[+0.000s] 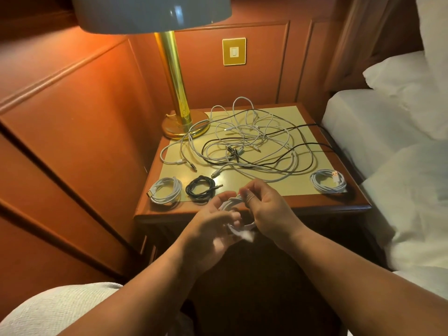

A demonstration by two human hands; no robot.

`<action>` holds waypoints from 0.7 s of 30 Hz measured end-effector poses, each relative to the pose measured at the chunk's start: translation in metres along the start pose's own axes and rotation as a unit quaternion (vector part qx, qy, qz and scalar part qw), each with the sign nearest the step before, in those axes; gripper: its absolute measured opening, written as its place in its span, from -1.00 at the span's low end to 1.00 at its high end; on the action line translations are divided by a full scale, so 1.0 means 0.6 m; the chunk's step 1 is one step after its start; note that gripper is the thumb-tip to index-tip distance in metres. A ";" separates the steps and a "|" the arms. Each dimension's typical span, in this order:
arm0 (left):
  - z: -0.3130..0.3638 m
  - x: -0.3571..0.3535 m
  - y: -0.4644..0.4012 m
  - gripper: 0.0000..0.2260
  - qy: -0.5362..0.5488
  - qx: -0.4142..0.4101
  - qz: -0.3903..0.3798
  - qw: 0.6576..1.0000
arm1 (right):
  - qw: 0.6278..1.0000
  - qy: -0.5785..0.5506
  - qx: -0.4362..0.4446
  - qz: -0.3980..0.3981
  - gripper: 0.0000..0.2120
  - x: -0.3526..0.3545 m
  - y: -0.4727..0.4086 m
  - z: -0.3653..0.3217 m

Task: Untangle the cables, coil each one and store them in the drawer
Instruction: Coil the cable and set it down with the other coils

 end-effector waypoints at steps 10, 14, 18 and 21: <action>-0.013 -0.022 0.030 -0.66 -0.300 -0.186 0.117 0.928 | 0.980 -0.127 -0.142 0.062 -0.73 0.031 0.041 0.005; -0.015 -0.024 0.041 -0.70 -0.353 -0.236 0.144 0.894 | 0.968 -0.184 -0.167 0.030 -0.77 0.033 0.068 -0.014; -0.001 -0.012 0.030 -0.73 -0.417 -0.260 0.172 0.854 | 0.993 0.026 -0.112 0.013 -0.77 0.049 0.067 -0.029; 0.014 -0.004 0.009 -0.75 -0.516 -0.276 0.157 0.796 | 0.969 0.241 -0.060 0.005 -0.70 0.059 0.043 -0.033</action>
Point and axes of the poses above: each hand's wrist, its own y-axis away from the middle knuckle, its own x-axis out of the back of the hand, z = x × y, the point moved 2 cm from there along -y, towards the middle knuckle, and after that the axes turned 6 degrees about x, right-handed, at the moved point
